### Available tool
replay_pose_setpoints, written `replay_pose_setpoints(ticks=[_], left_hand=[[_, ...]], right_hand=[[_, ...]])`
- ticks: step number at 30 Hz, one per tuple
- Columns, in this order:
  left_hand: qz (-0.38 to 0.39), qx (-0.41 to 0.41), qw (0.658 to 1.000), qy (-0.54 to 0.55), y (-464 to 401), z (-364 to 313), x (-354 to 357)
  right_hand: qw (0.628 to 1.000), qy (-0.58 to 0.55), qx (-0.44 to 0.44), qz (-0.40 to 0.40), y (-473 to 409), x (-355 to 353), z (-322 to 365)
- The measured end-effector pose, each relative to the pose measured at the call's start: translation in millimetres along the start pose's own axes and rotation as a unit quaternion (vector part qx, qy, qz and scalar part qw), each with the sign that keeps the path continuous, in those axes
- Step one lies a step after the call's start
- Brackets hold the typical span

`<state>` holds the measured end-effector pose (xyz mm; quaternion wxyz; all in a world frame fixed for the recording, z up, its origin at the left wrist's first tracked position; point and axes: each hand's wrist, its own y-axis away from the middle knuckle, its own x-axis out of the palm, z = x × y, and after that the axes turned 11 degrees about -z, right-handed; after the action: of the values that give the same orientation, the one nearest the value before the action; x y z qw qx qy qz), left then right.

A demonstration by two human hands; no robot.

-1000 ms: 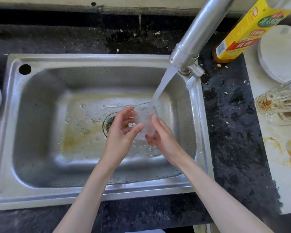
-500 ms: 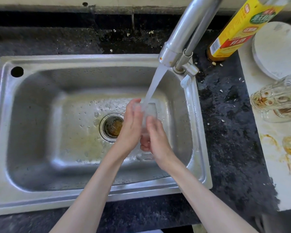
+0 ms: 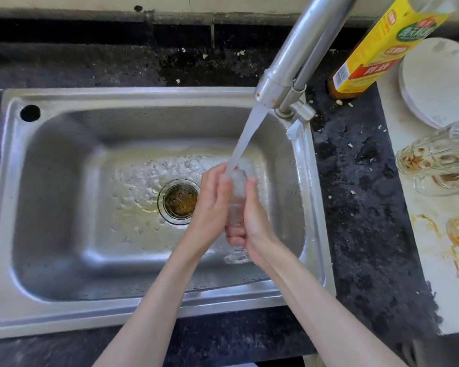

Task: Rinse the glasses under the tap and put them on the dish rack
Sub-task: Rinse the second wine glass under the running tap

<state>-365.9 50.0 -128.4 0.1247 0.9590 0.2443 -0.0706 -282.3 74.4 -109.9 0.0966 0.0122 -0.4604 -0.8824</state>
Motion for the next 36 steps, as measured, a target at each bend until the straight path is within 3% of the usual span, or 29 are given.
replay_pose_setpoints(ticks=[3, 5, 10, 12, 16, 18, 21, 23, 24, 26, 29, 31, 33, 36], left_hand=[[0.075, 0.020, 0.995, 0.069, 4, -5, -9], [0.037, -0.023, 0.997, 0.068, 6, -8, -10], [-0.126, -0.052, 0.991, -0.011, -2, -9, -3], [-0.092, -0.047, 0.994, 0.024, -4, -12, -6], [0.051, -0.034, 0.993, 0.101, -3, -17, -17], [0.039, -0.036, 0.993, 0.102, -2, -17, -16], [-0.062, -0.054, 0.995, 0.057, -4, -14, -8], [-0.113, -0.063, 0.991, 0.016, -8, -14, -6], [-0.114, -0.059, 0.992, -0.001, -10, -14, -7], [-0.068, -0.045, 0.997, -0.006, -11, -13, -10], [0.038, -0.037, 0.997, 0.051, -10, -14, -18], [0.075, -0.026, 0.996, 0.043, -9, -8, -22], [0.039, -0.044, 0.997, 0.051, -8, -6, -19], [-0.092, -0.059, 0.994, 0.005, -10, -4, -13]], right_hand=[[0.992, -0.025, 0.109, 0.063, -1, -6, 11], [0.989, -0.013, 0.109, 0.095, -4, -5, 13], [0.992, 0.088, -0.077, 0.037, 3, 8, 4], [0.994, 0.075, -0.074, 0.025, 2, 8, 2], [0.993, -0.018, 0.102, 0.051, 1, 0, 12], [0.992, -0.005, 0.106, 0.066, -2, -1, 12], [0.995, 0.096, -0.033, 0.016, -3, 4, 5], [0.970, 0.189, -0.153, -0.014, -2, 12, 1], [0.966, 0.191, -0.173, -0.014, -2, 14, -1], [0.982, 0.142, -0.125, -0.007, -4, 12, -2], [0.996, 0.036, 0.068, 0.035, -3, 7, 7], [0.993, 0.016, 0.103, 0.054, -8, 4, 5], [0.997, 0.044, 0.054, 0.036, -11, 5, 0], [0.991, 0.111, -0.080, 0.001, -7, 13, -6]])
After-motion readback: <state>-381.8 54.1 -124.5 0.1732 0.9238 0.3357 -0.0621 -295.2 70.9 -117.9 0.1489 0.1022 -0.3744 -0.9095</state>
